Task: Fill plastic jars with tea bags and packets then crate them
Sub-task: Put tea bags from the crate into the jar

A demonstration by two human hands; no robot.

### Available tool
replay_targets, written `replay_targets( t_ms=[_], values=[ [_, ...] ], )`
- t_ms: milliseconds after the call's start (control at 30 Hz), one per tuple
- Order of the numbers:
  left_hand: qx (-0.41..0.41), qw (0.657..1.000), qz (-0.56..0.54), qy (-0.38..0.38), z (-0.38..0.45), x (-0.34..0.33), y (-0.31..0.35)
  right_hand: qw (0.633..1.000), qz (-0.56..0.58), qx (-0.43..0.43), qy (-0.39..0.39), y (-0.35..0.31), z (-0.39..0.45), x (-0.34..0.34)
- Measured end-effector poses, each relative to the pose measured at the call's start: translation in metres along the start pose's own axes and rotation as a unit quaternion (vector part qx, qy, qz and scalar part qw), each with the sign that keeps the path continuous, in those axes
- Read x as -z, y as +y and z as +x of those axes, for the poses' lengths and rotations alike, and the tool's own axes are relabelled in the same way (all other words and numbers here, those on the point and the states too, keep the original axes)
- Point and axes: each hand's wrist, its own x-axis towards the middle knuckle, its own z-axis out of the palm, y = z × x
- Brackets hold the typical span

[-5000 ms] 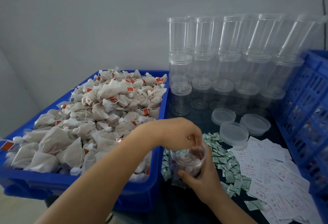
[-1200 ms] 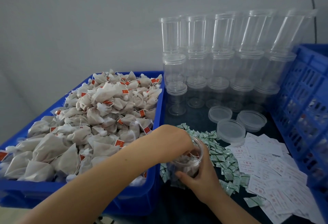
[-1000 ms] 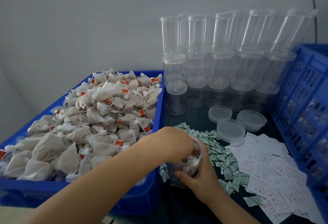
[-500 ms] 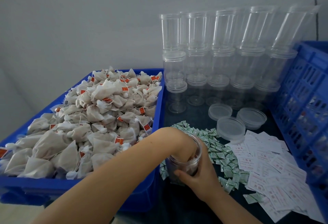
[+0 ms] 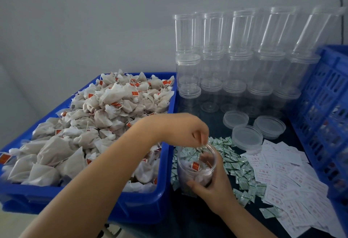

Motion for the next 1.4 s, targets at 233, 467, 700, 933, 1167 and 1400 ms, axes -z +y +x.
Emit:
replay_targets(
  t_ms=[233, 467, 700, 933, 1167, 1400],
  values=[
    [0.105, 0.948, -0.058, 0.294, -0.005, -0.012, -0.069, 1.000, -0.025, 0.001, -0.001, 0.005, -0.001, 0.001],
    [0.223, 0.918, 0.024, 0.328, 0.014, -0.047, -0.114, 0.999, -0.031, 0.011, 0.001, 0.003, -0.001, 0.001],
    [0.293, 0.918, 0.155, 0.219, 0.019, -0.058, -0.124, 0.999, -0.026, 0.020, 0.006, -0.001, -0.002, 0.001],
    [0.302, 0.912, 0.200, 0.194, 0.024, -0.059, -0.120, 0.999, -0.023, 0.026, 0.007, -0.002, -0.003, 0.001],
    [0.289, 0.915, 0.149, 0.239, 0.024, -0.059, -0.119, 0.999, -0.032, 0.018, 0.003, -0.001, -0.002, 0.001],
    [0.259, 0.905, 0.036, 0.336, 0.015, -0.051, -0.114, 0.999, -0.033, 0.016, 0.005, -0.001, -0.002, 0.002]
  ],
)
